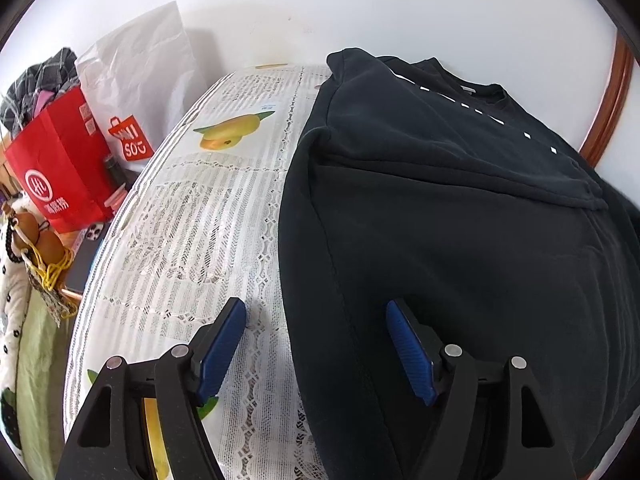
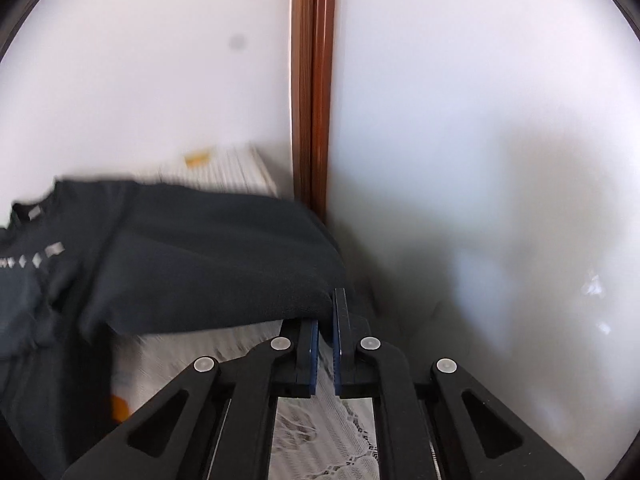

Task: Fold small clothes
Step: 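Grasp the plain sleeve cuff with the right gripper, then fold the plain sleeve across the sweatshirt body with the right gripper, then release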

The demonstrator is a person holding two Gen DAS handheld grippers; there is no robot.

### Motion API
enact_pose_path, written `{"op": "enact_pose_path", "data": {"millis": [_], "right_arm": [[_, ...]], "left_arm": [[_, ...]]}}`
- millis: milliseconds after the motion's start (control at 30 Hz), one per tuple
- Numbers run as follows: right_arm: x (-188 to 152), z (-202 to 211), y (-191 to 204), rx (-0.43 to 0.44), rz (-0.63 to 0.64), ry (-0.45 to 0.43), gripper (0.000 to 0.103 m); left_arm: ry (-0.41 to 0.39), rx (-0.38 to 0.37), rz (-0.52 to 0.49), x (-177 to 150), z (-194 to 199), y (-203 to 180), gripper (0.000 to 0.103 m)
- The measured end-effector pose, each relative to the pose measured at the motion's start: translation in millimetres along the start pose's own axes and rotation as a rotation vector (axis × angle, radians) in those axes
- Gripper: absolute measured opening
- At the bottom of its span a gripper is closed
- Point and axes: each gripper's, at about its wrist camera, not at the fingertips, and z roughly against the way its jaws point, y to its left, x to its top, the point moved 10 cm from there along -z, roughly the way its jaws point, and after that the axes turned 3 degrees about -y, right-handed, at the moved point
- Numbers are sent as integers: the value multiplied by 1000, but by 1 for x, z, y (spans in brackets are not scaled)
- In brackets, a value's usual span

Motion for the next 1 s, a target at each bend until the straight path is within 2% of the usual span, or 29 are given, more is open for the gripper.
{"op": "enact_pose_path", "data": {"millis": [67, 167, 200, 333, 433, 533, 633, 667, 700, 733, 767, 800, 833, 1000], "right_arm": [[21, 18, 14, -10, 15, -43, 5], [55, 55, 46, 31, 34, -142, 5], [67, 72, 64, 57, 48, -181, 5], [91, 103, 135, 167, 93, -244, 5], [88, 114, 199, 244, 168, -250, 5], [63, 113, 259, 345, 229, -193, 5], [23, 104, 296, 374, 328, -123, 7], [8, 101, 299, 366, 358, -96, 9], [-7, 95, 299, 358, 386, -59, 17], [-18, 90, 295, 354, 403, -28, 29], [-28, 88, 290, 349, 410, -4, 36], [-35, 89, 278, 343, 406, 6, 50], [-38, 89, 265, 336, 398, 4, 59], [-40, 95, 179, 269, 345, -24, 62]], "left_arm": [[-3, 0, 0, 0, 0, 0, 72], [-1, -14, 0, 1, 1, 0, 72], [-1, -17, 3, 1, 1, 1, 72], [2, -25, -9, 0, 4, 0, 72], [10, -30, -8, 0, 5, 0, 72], [12, -34, -10, -1, 6, 1, 72], [14, -35, -13, -2, 7, 1, 73], [15, -36, -10, -2, 7, 1, 73], [16, -36, -11, -2, 7, 1, 73], [17, -35, -14, -2, 7, 0, 73], [17, -36, -16, -2, 8, 0, 73], [17, -38, -18, -1, 7, 0, 73], [16, -41, -20, -2, 7, 0, 73], [12, -52, -19, -1, 8, 0, 73]]}}
